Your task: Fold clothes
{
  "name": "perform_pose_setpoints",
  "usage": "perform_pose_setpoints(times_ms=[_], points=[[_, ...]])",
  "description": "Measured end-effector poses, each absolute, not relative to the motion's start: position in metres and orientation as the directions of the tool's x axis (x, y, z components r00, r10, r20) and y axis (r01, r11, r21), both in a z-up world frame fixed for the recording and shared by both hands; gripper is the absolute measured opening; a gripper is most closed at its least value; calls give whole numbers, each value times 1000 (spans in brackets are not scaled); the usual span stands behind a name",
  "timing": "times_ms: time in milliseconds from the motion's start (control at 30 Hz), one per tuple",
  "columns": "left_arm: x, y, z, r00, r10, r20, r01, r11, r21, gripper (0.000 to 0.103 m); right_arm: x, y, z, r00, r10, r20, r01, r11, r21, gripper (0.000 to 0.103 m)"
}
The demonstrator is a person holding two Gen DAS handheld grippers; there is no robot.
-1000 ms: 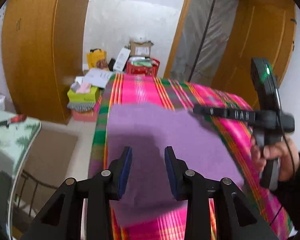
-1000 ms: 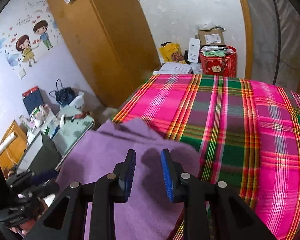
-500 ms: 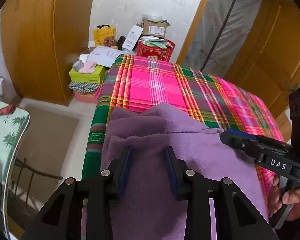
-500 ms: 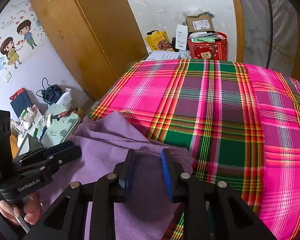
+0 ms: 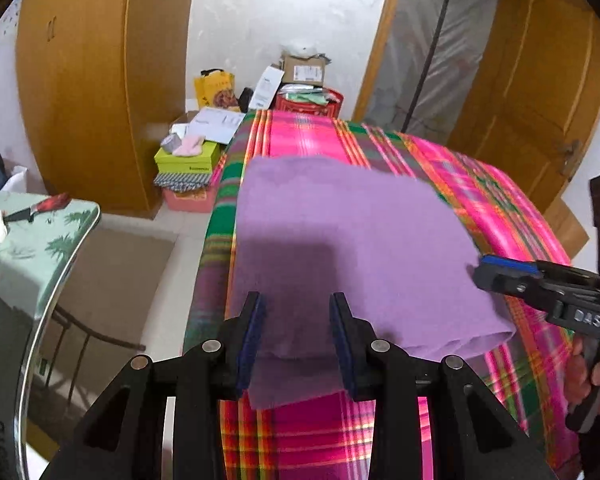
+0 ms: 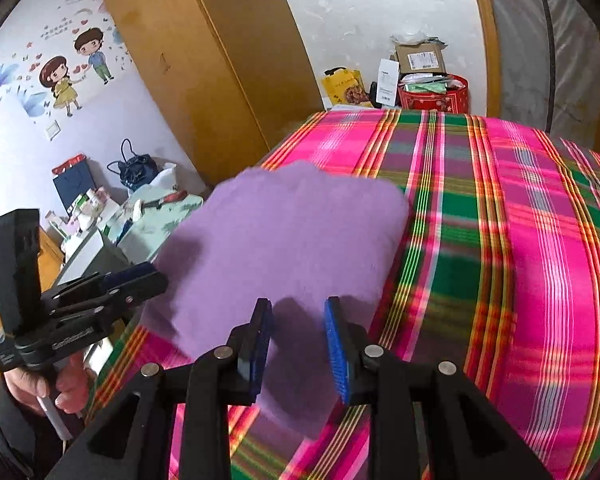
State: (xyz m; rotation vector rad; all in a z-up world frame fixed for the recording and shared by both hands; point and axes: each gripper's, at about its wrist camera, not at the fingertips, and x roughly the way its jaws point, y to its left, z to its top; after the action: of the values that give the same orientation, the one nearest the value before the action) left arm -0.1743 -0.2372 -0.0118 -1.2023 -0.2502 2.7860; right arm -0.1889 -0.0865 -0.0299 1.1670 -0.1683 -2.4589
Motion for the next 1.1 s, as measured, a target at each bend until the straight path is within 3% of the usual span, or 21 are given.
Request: perform_pose_setpoints(times_ms=[233, 400, 1100], points=[[-160, -241, -4, -703, 184, -687, 8, -964, -267, 35, -166, -86, -17, -583, -414, -699, 331, -907, 261, 29], [-162, -231, -18, -683, 158, -713, 14, -973, -229, 35, -164, -91, -40, -543, -400, -738, 327, -911, 254, 29], [-45, -154, -2, -695, 63, -716, 109, -976, -191, 41, -46, -53, -33, -585, -379, -717, 284, -924, 257, 31]])
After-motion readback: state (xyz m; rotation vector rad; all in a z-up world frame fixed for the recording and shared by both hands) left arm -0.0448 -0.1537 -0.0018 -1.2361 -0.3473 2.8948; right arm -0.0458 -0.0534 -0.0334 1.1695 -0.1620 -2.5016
